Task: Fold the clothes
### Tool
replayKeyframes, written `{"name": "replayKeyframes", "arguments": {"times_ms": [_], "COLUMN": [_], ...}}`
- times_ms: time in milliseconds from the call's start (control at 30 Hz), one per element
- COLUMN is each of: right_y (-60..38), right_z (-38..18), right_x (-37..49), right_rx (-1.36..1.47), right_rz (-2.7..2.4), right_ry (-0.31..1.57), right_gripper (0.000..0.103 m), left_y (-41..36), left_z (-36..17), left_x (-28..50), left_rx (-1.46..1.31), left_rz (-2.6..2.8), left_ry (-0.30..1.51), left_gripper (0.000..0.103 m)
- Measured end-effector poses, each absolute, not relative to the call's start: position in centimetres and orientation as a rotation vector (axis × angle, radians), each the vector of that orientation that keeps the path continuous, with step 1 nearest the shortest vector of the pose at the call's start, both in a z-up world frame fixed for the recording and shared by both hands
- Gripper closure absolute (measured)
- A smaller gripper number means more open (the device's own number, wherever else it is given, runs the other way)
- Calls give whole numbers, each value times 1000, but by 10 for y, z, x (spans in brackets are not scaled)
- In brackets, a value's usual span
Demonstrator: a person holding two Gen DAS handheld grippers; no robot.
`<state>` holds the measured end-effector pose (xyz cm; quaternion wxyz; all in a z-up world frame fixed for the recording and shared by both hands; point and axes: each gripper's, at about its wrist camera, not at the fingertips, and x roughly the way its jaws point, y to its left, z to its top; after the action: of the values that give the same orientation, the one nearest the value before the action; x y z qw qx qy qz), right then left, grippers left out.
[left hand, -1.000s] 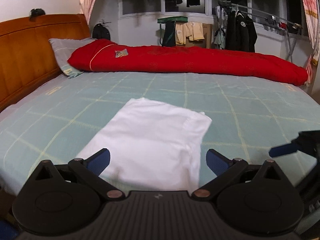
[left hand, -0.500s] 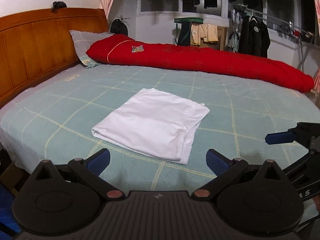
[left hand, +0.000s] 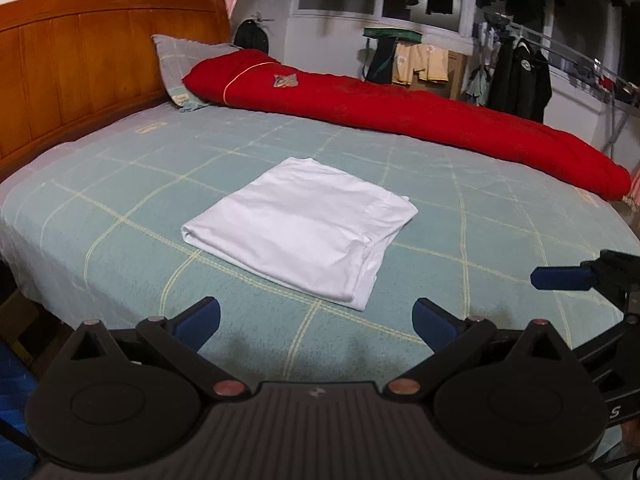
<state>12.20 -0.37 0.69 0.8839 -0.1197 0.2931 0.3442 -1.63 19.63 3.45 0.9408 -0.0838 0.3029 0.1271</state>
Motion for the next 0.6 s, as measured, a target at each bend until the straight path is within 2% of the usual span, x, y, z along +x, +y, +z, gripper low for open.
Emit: {"name": "replayKeyframes", "arguments": {"times_ms": [600], "right_y": [-2], "right_z": [3], "right_x": [126], "right_rx": [-231], "right_rz": [704], "right_ry": [630], "right_gripper": [0], "left_y": [197], "left_z": [35], "left_x": [-14], "left_rx": [-168], "left_rz": [309], "left_ry": [631], "left_gripper": [1]}}
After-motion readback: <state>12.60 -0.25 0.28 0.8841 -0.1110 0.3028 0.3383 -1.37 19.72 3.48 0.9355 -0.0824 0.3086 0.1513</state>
